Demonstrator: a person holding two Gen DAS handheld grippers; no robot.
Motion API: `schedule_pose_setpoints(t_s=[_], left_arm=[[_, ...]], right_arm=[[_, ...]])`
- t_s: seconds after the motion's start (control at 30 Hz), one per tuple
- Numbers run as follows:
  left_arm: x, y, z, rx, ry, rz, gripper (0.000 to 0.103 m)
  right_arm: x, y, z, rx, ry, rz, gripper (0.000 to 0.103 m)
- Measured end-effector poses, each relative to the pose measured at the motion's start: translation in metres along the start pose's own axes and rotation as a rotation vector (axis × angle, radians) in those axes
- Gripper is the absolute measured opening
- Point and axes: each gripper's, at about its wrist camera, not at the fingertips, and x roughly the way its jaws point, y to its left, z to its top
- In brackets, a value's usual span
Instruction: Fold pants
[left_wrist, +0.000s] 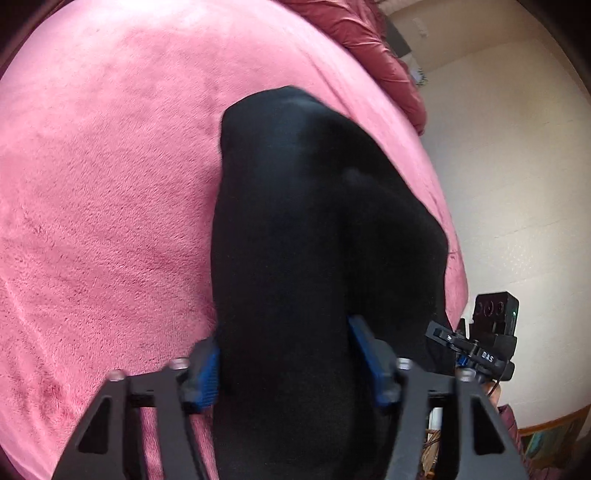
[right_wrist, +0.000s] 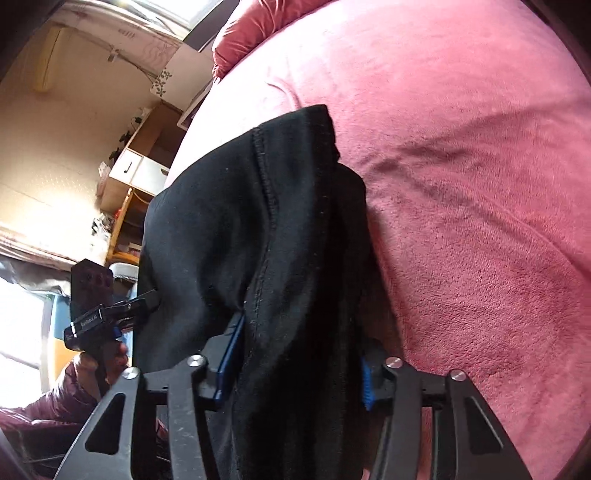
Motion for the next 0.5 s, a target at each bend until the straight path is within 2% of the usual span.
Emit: schedule_pose_setpoints(t_s=[0.03,0.13,0.3,0.5], left_arm=[[-0.003,-0.002,-0.001,0.011,-0.006,-0.005,0.048],[-0.013,-0.008,-0.004,0.055,-0.024,-0.014,0.040],[-0.042,-0.013,-0.007,0.104,-0.082,-0.017,0.039],[-0.089,-0.016,0.028,0.169,-0.195,0.011,0.039]], right_arm=[[-0.001,0.005,0.000,-0.011,0.000,-0.014,0.048],[-0.010,0.025,0.002,-0.059,-0.012,-0.050,0.044],[-0.022,0.068,0.008,-0.148,-0.049,-0.043,0.043],[-0.010,0.104,0.042,-0.197,-0.095,0.009,0.043]])
